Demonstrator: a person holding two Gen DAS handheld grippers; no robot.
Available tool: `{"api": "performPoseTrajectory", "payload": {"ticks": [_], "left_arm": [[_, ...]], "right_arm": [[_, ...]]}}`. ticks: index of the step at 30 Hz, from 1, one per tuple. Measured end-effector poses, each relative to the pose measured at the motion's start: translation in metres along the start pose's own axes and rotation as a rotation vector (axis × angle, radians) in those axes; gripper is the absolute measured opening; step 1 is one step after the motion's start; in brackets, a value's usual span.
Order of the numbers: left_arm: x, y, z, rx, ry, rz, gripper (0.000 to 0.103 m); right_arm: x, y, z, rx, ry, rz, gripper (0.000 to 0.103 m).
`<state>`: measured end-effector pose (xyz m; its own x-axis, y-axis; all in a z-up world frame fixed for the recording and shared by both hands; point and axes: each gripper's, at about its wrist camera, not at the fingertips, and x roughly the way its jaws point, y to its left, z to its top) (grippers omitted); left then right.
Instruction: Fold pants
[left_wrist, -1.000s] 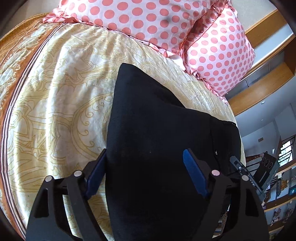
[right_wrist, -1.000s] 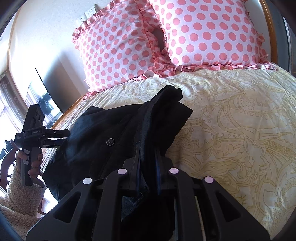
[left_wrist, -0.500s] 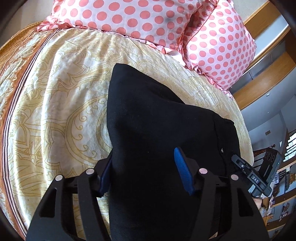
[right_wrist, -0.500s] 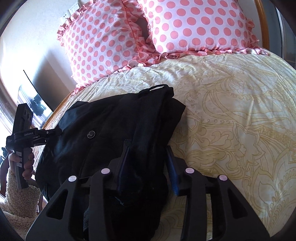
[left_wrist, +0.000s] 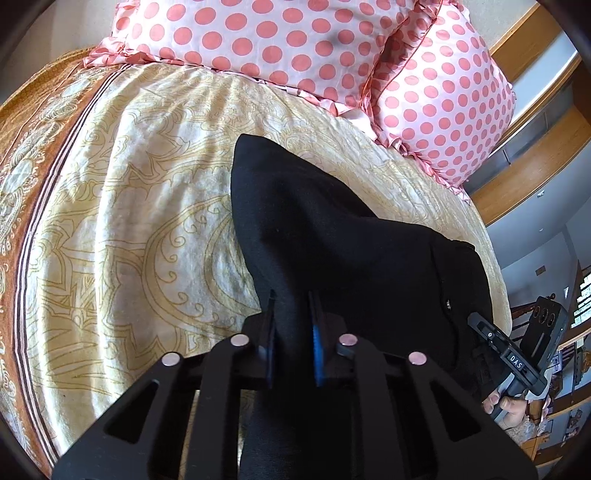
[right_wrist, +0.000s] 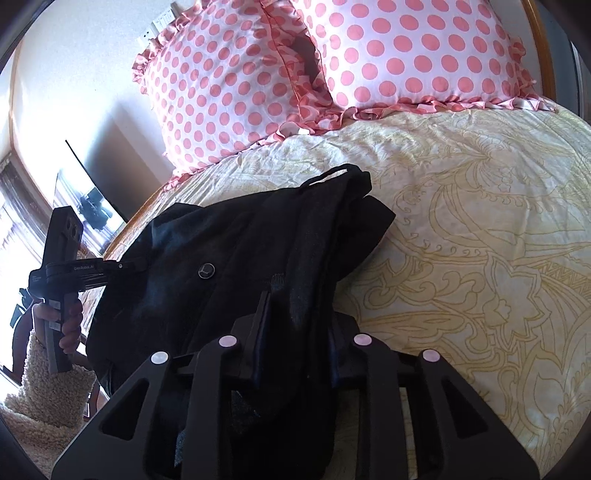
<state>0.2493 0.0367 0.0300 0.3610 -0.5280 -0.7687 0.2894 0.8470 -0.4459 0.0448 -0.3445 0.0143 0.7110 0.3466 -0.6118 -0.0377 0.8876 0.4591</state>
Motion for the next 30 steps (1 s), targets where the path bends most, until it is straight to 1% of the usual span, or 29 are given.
{"api": "performPoseTrajectory", "payload": {"ticks": [2,4,5,6,7,11,13,17,21,23,24,25,26,27,29,30], "left_arm": [[-0.005,-0.004,0.000,0.011,-0.021,-0.003,0.009],[-0.010,-0.007,0.001,0.017,-0.043,-0.013,0.009],[-0.014,-0.009,0.003,0.016,-0.056,-0.024,0.009],[-0.017,-0.010,0.004,0.019,-0.068,-0.032,0.009],[-0.020,-0.013,0.006,0.025,-0.079,-0.037,0.009],[-0.031,-0.027,0.015,0.061,-0.117,-0.058,0.009],[-0.034,-0.034,0.021,0.085,-0.135,-0.054,0.009],[-0.037,-0.044,0.044,0.109,-0.182,-0.046,0.009],[-0.027,-0.044,0.083,0.111,-0.230,-0.035,0.009],[-0.013,-0.041,0.102,0.116,-0.244,-0.002,0.009],[-0.003,-0.039,0.110,0.115,-0.242,0.022,0.009],[0.010,-0.037,0.117,0.114,-0.229,0.057,0.009],[0.024,-0.033,0.121,0.110,-0.209,0.085,0.009],[0.040,-0.028,0.124,0.101,-0.174,0.116,0.009],[0.065,-0.016,0.124,0.064,-0.122,0.161,0.010],[0.074,-0.009,0.122,0.046,-0.105,0.171,0.013]], "right_arm": [[-0.006,-0.003,0.004,0.024,-0.019,0.019,0.017],[-0.011,-0.007,0.010,0.061,-0.033,0.055,0.014],[-0.012,-0.009,0.013,0.076,-0.037,0.077,0.012],[-0.013,-0.010,0.016,0.094,-0.046,0.120,0.011],[-0.015,-0.009,0.019,0.099,-0.054,0.139,0.011],[-0.015,0.005,0.034,0.059,-0.074,0.158,0.011],[-0.015,0.010,0.045,0.046,-0.085,0.165,0.011],[-0.009,0.011,0.073,0.029,-0.114,0.154,0.011],[0.007,0.001,0.110,0.042,-0.146,0.124,0.011],[0.022,-0.006,0.127,0.050,-0.148,0.102,0.011],[0.032,-0.009,0.133,0.039,-0.144,0.070,0.011],[0.043,-0.012,0.137,0.034,-0.127,0.038,0.011],[0.058,-0.017,0.139,0.042,-0.091,0.008,0.011],[0.072,-0.022,0.140,0.048,-0.053,-0.024,0.011],[0.099,-0.030,0.137,0.055,0.020,-0.114,0.012],[0.106,-0.034,0.135,0.058,0.040,-0.143,0.013]]}}
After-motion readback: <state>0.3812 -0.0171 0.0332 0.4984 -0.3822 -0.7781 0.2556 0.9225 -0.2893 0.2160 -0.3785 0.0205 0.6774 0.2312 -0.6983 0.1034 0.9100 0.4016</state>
